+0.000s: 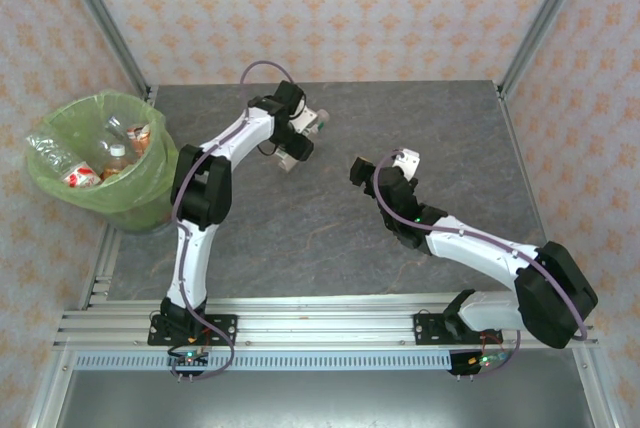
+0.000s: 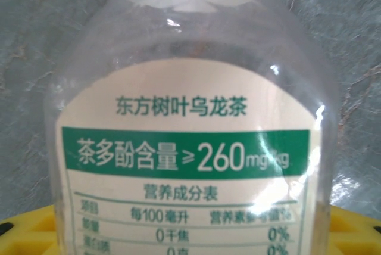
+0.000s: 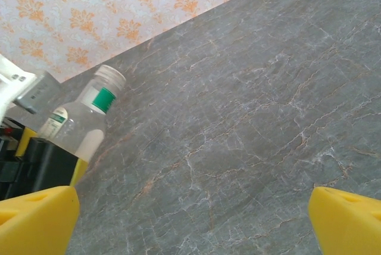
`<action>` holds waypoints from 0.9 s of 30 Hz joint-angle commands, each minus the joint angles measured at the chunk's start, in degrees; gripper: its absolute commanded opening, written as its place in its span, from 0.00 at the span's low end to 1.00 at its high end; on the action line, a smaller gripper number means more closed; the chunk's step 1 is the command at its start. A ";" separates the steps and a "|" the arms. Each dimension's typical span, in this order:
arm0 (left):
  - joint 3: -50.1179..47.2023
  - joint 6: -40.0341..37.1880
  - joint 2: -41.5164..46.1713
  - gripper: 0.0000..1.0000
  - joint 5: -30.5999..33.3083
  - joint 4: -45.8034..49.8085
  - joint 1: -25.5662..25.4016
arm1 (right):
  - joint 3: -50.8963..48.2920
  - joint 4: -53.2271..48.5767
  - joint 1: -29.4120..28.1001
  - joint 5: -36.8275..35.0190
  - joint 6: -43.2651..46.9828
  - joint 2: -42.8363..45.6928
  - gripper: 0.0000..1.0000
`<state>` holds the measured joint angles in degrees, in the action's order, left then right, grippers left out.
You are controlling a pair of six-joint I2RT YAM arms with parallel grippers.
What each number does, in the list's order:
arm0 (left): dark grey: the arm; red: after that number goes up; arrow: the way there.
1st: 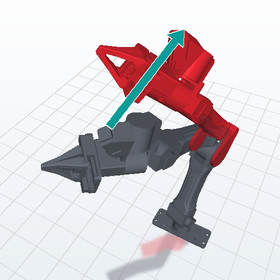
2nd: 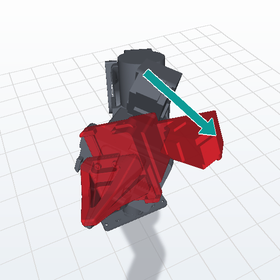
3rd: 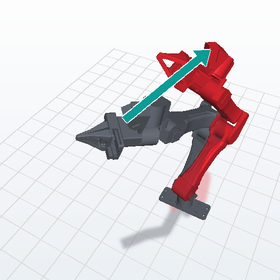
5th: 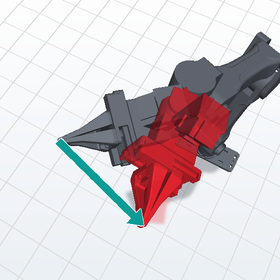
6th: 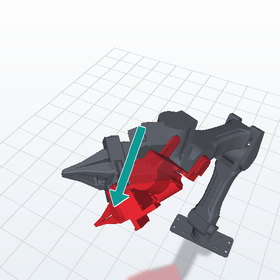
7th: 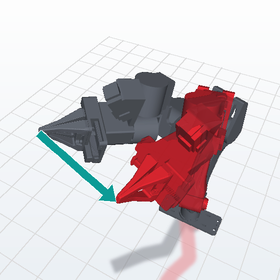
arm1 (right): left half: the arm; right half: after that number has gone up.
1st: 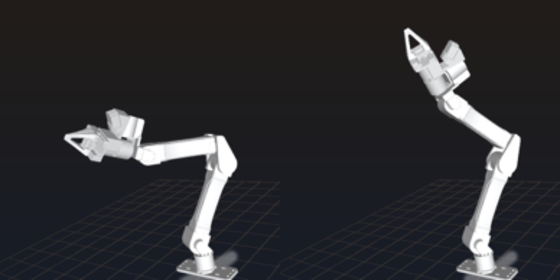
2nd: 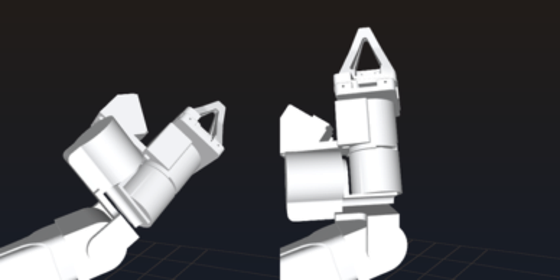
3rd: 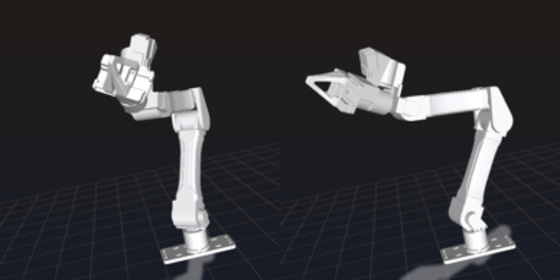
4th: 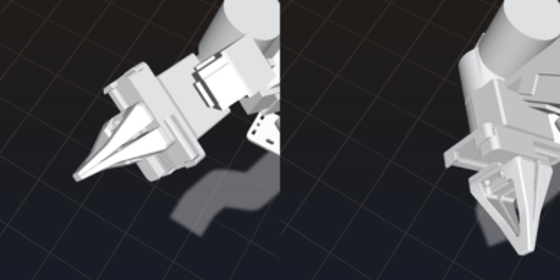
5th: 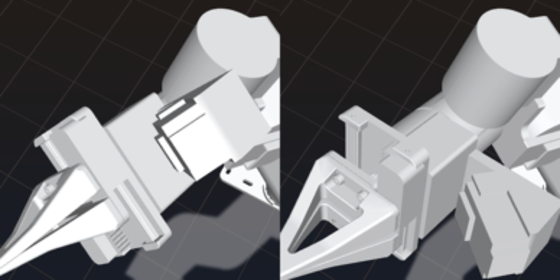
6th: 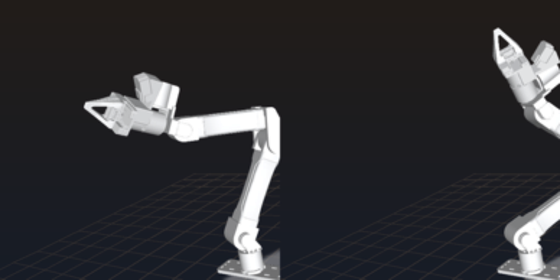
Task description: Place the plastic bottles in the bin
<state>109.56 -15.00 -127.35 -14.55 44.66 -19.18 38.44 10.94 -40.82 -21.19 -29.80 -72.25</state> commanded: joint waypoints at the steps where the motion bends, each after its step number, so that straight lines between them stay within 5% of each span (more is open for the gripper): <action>1: -2.18 2.51 3.92 0.60 1.30 -2.92 -0.22 | -1.07 0.75 0.33 -1.25 0.54 0.16 0.99; 5: -7.06 8.70 8.11 0.56 7.02 -8.81 -0.20 | -1.44 0.99 0.29 -1.29 0.51 0.13 0.99; 12: -17.55 15.87 17.52 0.56 8.01 -15.97 -0.21 | -0.73 1.26 0.39 -1.04 7.00 -0.02 0.99; 19: -24.43 21.12 28.88 0.55 11.76 -16.60 -0.24 | 0.24 6.19 0.39 15.46 16.65 -1.60 0.99; 27: -27.52 22.15 38.15 0.55 13.75 -14.27 -0.20 | 1.25 12.70 0.36 25.24 21.89 -4.27 0.99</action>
<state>83.37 5.56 -92.62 -3.70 30.15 -19.14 37.85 18.50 -40.66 -1.26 -11.64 -75.85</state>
